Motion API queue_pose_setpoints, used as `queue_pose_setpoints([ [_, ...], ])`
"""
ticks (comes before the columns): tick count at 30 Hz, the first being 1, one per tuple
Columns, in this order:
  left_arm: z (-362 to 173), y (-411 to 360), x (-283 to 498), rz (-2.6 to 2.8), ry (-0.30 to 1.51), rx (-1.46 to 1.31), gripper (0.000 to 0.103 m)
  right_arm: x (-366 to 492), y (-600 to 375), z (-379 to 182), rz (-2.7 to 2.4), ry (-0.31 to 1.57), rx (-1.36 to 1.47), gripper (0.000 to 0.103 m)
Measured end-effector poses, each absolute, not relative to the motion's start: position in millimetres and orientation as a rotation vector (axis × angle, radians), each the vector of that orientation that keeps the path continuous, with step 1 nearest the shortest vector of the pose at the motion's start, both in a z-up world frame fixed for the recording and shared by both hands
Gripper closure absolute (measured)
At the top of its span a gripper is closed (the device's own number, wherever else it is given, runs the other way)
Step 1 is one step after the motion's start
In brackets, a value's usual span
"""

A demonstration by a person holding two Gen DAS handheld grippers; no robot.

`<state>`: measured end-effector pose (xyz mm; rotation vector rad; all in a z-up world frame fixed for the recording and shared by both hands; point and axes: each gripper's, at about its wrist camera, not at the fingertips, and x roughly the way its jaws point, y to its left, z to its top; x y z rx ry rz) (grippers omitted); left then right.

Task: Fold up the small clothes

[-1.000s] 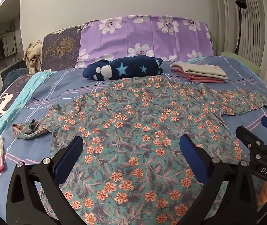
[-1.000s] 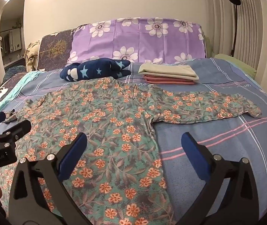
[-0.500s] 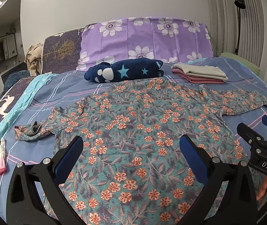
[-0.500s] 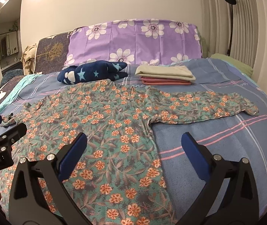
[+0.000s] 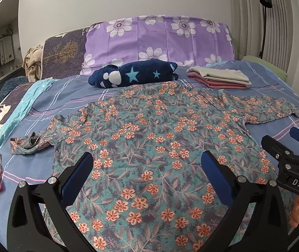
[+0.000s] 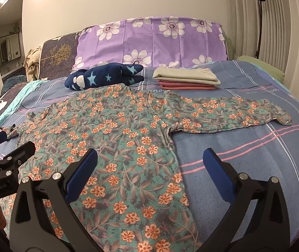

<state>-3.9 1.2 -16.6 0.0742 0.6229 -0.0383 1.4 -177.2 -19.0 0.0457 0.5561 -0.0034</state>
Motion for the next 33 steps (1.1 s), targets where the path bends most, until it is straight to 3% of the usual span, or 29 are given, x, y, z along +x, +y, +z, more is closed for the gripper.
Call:
queue_pose_setpoints([
  [33,-26,12,-18,-0.136,0.573,-0.02,0.001,1,-172,-23,0.005,0.566,0.022,0.002],
])
